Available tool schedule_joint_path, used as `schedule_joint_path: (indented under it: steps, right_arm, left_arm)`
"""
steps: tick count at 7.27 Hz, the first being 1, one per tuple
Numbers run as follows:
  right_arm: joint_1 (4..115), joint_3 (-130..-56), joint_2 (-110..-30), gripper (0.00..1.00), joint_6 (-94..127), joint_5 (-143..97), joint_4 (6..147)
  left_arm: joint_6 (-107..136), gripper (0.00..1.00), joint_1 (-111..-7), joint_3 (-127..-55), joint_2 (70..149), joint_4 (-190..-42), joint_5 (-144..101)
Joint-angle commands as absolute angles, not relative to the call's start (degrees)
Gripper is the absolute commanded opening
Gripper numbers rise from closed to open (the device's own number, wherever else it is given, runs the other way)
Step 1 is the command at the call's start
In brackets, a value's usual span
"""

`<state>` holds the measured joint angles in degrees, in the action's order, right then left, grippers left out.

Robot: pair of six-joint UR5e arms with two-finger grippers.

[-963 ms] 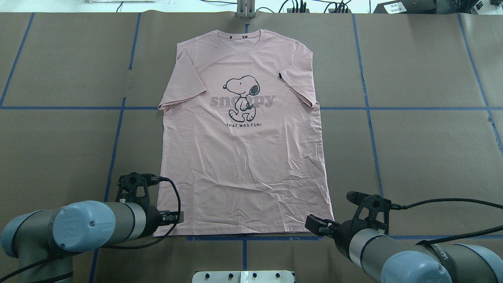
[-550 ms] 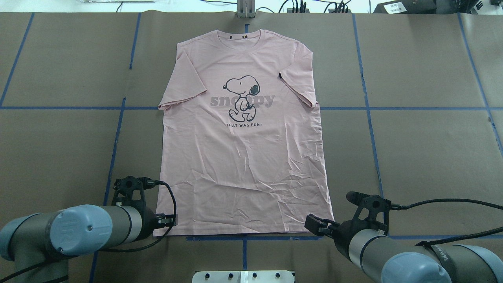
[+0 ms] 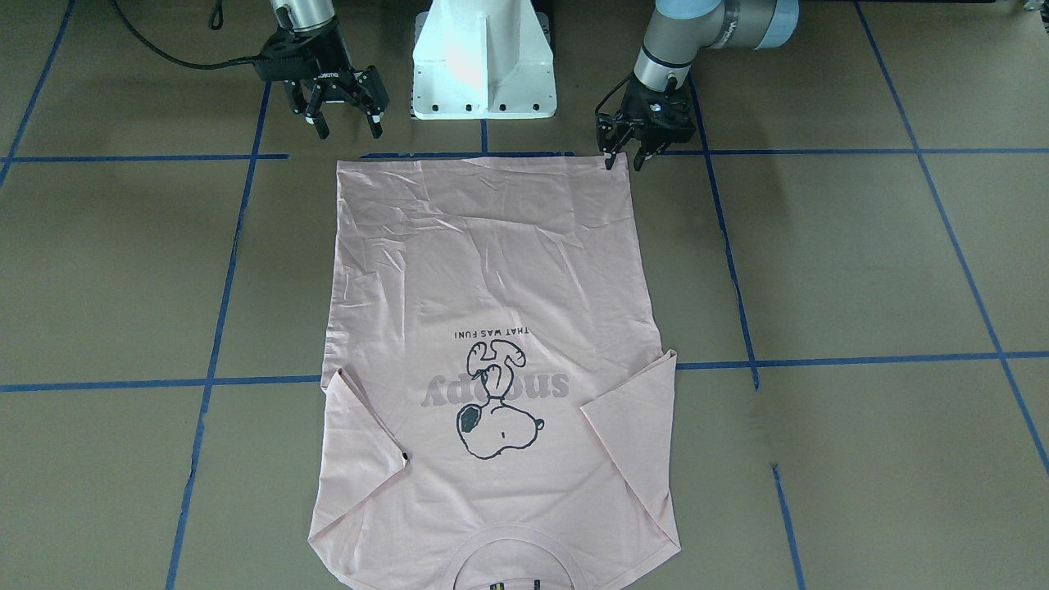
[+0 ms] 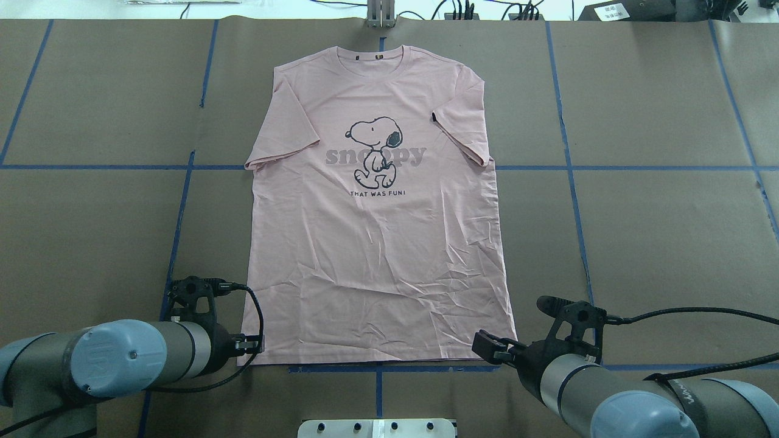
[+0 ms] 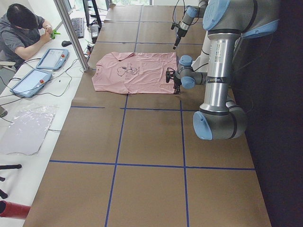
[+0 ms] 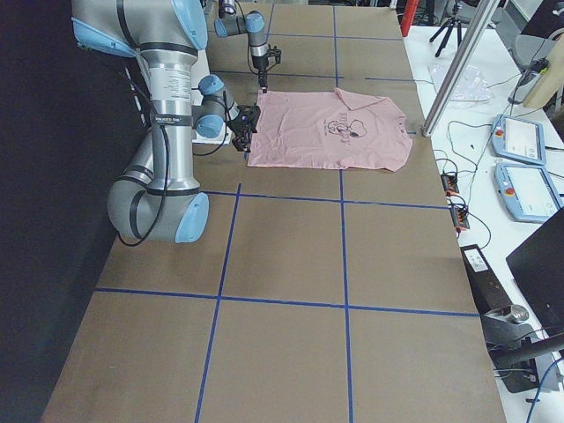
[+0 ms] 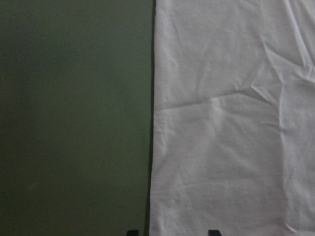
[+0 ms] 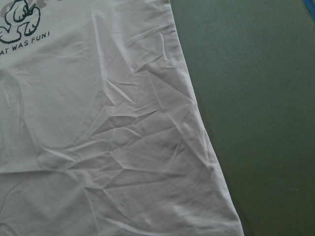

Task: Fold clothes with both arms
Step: 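Position both grippers at the hem corners and pinch the fabric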

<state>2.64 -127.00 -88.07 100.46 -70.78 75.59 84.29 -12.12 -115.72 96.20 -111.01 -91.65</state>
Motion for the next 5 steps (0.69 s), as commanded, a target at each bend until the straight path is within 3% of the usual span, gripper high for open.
schedule_joint_path:
  steps: [1,5]
  right_arm:
    - [2.6,-127.0,-88.1,1.00,100.4,-70.8,75.6]
    - [2.6,-127.0,-88.1,1.00,100.4,-70.8,75.6]
  left_arm:
    - [84.3,0.23,-11.5,-115.7,96.2,-111.0,-91.8]
    - [84.2,0.21,-10.8,-115.8,96.2,-111.0,-91.9]
